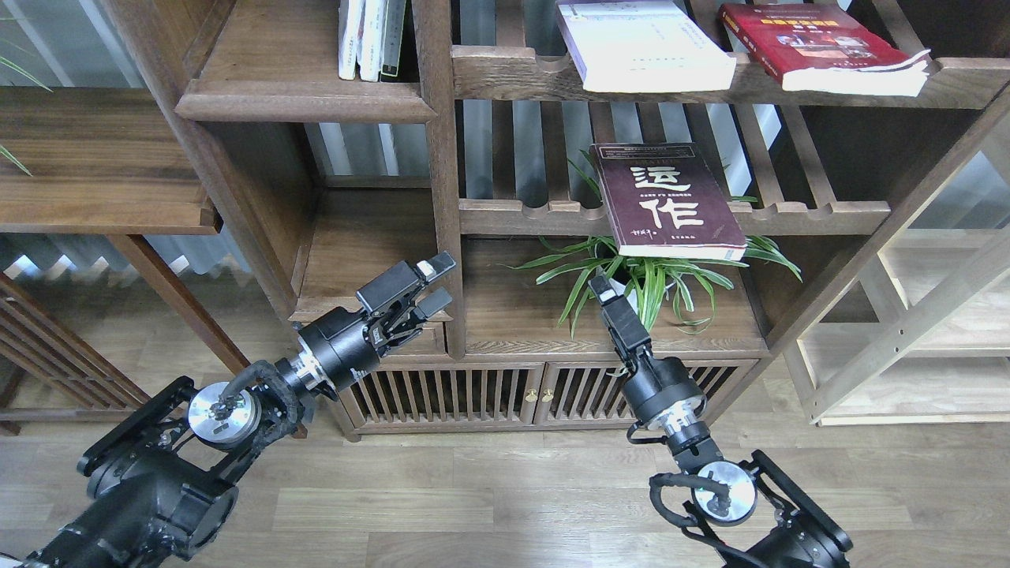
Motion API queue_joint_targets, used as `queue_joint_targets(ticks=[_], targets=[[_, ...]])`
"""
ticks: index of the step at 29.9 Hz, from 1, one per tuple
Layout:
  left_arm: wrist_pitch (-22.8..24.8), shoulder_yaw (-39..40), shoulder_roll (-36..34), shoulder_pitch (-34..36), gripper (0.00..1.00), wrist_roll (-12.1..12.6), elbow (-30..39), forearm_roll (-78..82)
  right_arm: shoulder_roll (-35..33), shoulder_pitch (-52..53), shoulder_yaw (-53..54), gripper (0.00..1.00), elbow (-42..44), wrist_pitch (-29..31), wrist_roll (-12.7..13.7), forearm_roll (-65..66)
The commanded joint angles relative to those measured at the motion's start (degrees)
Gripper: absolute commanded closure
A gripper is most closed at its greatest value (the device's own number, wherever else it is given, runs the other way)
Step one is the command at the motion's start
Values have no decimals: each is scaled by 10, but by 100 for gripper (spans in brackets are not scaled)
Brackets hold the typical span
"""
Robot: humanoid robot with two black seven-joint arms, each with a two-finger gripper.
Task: Organize books on shelf
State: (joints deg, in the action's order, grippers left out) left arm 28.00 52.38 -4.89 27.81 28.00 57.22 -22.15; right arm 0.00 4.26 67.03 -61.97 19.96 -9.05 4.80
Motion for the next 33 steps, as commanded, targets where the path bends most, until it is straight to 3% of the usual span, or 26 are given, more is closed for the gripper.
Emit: queue_joint_targets(ticks=[1,33], targets=[[0,-1,0,-3,1,0,0,1,0,0,1,0,0,1,-1,0],[0,-19,4,-7,1,0,-9,17,0,-5,1,0,1,39,-5,-2]])
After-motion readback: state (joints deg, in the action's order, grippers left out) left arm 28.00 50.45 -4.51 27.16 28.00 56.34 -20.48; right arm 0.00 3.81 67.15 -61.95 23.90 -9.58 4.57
